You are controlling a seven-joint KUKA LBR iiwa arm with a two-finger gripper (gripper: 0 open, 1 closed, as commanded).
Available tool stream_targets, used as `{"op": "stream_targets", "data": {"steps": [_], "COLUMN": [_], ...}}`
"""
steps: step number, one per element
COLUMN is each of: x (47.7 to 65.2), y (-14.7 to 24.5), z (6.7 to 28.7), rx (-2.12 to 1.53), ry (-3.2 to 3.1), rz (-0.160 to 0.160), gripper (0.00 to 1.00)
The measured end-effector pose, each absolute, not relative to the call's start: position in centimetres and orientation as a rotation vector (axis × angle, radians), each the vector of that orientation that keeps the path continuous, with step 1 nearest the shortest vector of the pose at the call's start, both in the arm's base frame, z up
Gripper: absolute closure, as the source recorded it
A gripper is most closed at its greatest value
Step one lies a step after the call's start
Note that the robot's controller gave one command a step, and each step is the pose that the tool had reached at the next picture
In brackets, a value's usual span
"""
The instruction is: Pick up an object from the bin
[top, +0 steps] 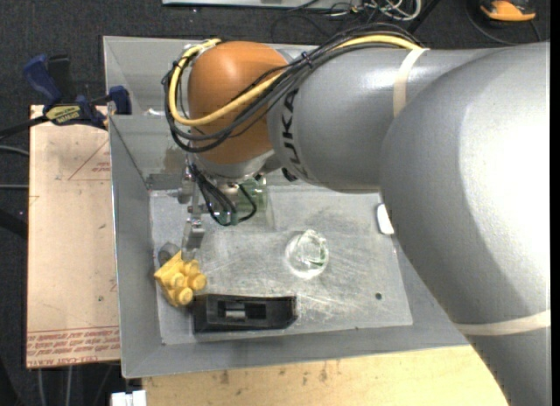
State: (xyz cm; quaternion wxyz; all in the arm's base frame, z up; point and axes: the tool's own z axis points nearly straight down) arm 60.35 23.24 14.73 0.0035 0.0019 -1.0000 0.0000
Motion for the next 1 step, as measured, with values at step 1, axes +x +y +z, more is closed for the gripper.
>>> {"op": "stream_targets", "data": {"steps": [1], "x": [60.58], "y": [23.14], "z": [15.24], "rx": [0.001], "ry": [-3.142], "rz": [-0.003], "gripper": [0.0]}}
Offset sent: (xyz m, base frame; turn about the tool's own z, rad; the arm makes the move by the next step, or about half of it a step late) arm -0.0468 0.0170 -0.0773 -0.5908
